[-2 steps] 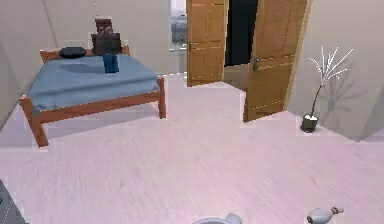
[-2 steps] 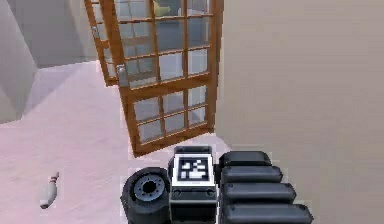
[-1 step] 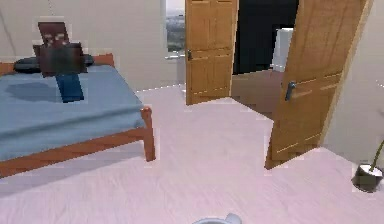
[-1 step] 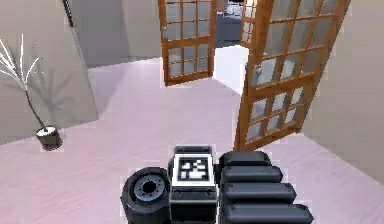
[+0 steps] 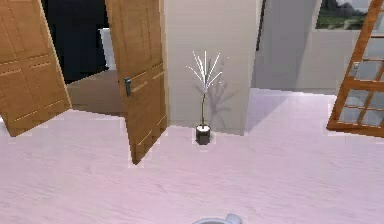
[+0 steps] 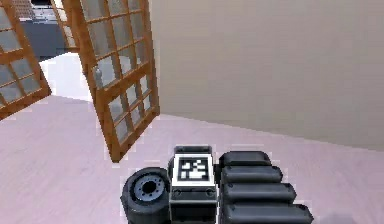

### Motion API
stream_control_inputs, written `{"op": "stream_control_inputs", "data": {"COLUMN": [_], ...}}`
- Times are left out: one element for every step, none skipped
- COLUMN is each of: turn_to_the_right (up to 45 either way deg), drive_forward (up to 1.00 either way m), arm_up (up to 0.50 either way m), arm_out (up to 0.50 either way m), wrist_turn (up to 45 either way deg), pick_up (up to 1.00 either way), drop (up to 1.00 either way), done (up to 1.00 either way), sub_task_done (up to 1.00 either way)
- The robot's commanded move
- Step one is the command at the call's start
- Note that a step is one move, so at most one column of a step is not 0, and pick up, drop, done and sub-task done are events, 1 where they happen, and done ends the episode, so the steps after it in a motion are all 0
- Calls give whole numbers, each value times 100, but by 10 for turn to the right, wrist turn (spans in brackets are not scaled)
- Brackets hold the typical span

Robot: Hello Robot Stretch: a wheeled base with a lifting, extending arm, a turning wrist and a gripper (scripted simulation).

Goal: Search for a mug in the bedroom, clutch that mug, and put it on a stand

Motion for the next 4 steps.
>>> {"op": "stream_control_inputs", "data": {"turn_to_the_right": [120,0,30,-120], "drive_forward": [0,60,0,0], "arm_up": [0,0,0,0], "arm_out": [0,0,0,0], "wrist_turn": [0,0,0,0], "pick_up": [0,0,0,0], "drop": [0,0,0,0], "done": [0,0,0,0], "sub_task_done": [0,0,0,0]}}
